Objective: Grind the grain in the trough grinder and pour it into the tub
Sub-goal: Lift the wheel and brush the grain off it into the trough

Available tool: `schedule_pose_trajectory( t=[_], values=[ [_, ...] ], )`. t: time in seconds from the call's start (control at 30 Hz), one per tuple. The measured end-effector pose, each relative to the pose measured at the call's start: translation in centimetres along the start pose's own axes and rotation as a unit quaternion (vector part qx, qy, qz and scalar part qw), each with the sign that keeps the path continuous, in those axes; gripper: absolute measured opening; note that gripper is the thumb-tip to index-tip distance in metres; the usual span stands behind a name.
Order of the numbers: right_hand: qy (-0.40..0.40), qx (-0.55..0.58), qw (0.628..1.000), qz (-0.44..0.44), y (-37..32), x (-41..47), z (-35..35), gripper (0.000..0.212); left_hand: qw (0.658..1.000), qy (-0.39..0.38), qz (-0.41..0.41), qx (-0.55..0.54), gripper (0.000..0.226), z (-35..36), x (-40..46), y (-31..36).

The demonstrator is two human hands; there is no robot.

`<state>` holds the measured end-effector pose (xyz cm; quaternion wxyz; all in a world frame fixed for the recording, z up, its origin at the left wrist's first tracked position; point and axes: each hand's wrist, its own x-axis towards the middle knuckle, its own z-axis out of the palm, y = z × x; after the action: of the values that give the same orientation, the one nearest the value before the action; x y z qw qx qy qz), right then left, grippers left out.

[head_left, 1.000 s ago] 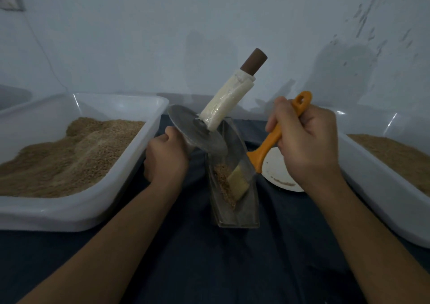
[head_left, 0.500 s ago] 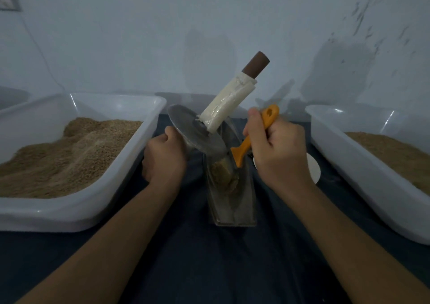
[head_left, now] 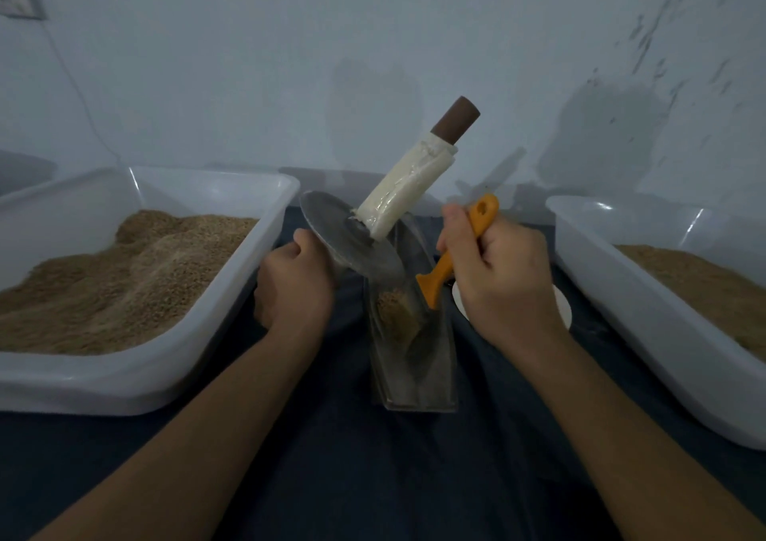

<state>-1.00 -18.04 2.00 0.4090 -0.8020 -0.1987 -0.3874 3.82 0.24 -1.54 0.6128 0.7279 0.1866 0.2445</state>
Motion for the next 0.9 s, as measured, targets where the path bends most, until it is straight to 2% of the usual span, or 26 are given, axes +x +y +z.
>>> schedule_pose_trajectory(
  t=[0.2, 0.4, 0.6, 0.7, 0.8, 0.9],
  values=[
    [0.070, 0.087, 0.993, 0.043, 0.0, 0.8, -1.6, 0.047, 1.000, 0.017, 0.024, -0.008, 0.050, 0.2, -0.1, -0.2],
    [0.126, 0.097, 0.979, 0.127, 0.9, 1.9, -3.4, 0.041, 0.998, 0.039, 0.038, 0.025, 0.053, 0.4, 0.2, -0.2],
    [0.157, 0.058, 0.977, 0.132, 2.3, 2.5, -5.8, 0.037, 0.995, 0.036, 0.068, 0.067, 0.060, 0.6, 0.4, -0.6],
    [0.114, -0.069, 0.986, 0.104, 3.8, 2.5, -7.9, 0.037, 0.990, 0.039, 0.104, 0.088, 0.062, 0.7, 0.4, -0.5],
    [-0.015, -0.194, 0.980, 0.040, 5.1, 1.8, -9.1, 0.030, 0.978, 0.047, 0.166, 0.115, 0.061, 0.9, 0.4, -0.5],
    [-0.128, -0.239, 0.962, 0.036, 6.2, 1.5, -9.8, 0.022, 0.958, 0.062, 0.240, 0.142, 0.059, 1.2, 0.1, -0.6]
  ],
)
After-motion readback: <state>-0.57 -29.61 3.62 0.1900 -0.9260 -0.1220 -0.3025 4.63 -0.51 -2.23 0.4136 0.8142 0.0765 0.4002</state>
